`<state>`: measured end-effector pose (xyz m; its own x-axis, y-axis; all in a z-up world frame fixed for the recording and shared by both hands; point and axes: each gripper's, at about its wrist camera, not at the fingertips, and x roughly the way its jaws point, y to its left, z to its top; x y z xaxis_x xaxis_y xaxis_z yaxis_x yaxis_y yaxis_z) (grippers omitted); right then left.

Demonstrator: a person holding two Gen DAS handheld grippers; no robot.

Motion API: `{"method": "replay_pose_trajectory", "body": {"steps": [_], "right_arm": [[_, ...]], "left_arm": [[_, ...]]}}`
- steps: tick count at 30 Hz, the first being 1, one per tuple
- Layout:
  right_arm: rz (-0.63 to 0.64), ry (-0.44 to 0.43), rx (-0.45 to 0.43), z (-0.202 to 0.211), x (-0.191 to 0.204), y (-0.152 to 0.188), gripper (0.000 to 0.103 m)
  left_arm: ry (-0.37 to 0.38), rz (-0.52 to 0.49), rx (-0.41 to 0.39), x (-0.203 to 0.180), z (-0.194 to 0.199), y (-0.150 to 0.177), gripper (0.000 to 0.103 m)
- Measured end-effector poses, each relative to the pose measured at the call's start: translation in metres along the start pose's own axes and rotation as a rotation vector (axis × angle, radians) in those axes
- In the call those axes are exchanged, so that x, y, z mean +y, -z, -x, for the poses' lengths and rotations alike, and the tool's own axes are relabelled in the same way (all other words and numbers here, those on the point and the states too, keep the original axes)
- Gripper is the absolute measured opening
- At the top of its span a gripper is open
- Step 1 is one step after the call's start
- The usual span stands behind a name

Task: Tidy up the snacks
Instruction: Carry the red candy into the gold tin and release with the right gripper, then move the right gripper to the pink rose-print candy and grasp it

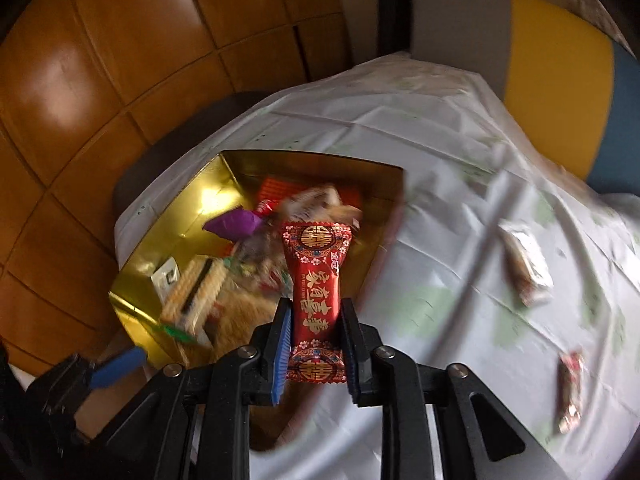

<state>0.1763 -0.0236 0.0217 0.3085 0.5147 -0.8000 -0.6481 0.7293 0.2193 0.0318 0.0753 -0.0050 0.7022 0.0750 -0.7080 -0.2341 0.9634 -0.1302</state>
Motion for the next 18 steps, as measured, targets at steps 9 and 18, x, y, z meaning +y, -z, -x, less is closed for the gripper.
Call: {"method": "replay_pose_trajectory", "body": {"steps": [9,18], "right_arm": [[-0.010,0.045,0.022,-0.022,-0.001,-0.006,0.035],[-0.011,0.051,-0.017,0.011,-0.016,0.026,0.035]], "left_arm": [[-0.024,0.047,0.010,0.014,-0.006,-0.003,0.048],[-0.025,0.015,0.002,0.005,0.000,-0.002,0.048]]}}
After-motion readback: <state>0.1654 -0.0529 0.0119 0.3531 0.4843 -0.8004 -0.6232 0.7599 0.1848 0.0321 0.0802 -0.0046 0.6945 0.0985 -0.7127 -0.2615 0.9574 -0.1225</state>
